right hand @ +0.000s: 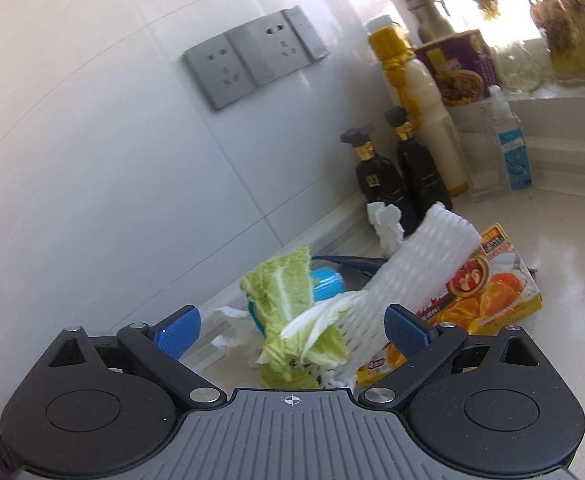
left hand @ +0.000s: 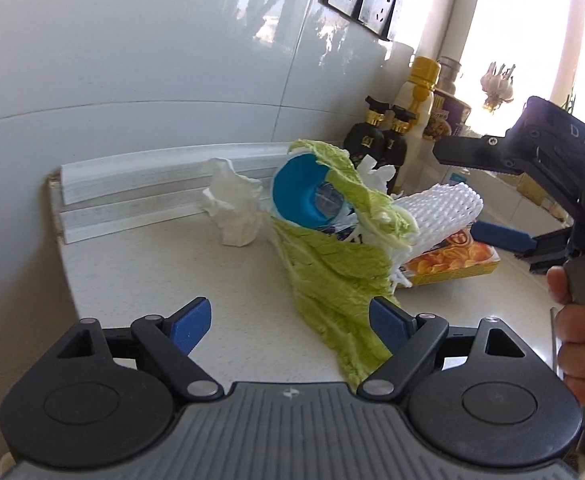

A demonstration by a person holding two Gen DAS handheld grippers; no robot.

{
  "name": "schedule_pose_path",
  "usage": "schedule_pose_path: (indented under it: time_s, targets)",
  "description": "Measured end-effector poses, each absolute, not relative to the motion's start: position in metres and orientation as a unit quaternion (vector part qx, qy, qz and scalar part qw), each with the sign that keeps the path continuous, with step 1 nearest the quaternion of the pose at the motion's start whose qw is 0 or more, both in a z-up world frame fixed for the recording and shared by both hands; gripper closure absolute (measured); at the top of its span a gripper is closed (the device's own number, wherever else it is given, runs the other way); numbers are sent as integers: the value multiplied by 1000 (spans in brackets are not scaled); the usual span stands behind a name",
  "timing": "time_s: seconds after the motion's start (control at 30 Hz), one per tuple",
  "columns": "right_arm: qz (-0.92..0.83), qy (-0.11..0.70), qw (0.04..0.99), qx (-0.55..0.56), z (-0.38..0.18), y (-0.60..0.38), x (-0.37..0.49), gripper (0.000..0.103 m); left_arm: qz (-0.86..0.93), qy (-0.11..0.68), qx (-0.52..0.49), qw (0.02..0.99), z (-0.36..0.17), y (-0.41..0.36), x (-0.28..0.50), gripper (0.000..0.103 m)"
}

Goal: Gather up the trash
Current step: 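Grasp the green cabbage leaf with the left tool while the right tool grasps a foam net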

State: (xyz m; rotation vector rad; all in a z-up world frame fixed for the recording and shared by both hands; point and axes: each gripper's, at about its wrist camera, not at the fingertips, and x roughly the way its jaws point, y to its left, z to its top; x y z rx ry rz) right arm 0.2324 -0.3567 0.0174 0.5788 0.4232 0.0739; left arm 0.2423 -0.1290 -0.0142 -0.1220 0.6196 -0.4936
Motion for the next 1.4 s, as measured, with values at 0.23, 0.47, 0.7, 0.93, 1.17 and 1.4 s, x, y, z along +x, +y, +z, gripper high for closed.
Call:
schedule_pose_path:
  time_s: [0.23, 0.47, 0.7, 0.93, 1.17, 1.4]
  targets:
    - [1, 180, 911, 371, -13, -388, 236, 14, -256, 300, -104, 913, -24, -145, 264, 26]
    - [-8, 181, 889, 421, -38, -400, 243, 41, -264, 315, -109, 905, -34, -158, 271, 35]
    - [-15, 191, 895, 403, -44, -397, 250, 70, -257, 322, -107, 905, -38, -157, 270, 57]
    - [-17, 193, 901, 388, -44, -393, 252, 84, -246, 328, -114, 905, -40, -153, 268, 77]
    - [-10, 188, 901, 390, -42, -395, 250, 92, -241, 326, -118, 906, -36, -150, 263, 93]
    - [-3, 175, 906, 385, -33, -393, 245, 93, -242, 309, -112, 913, -24, -148, 254, 95]
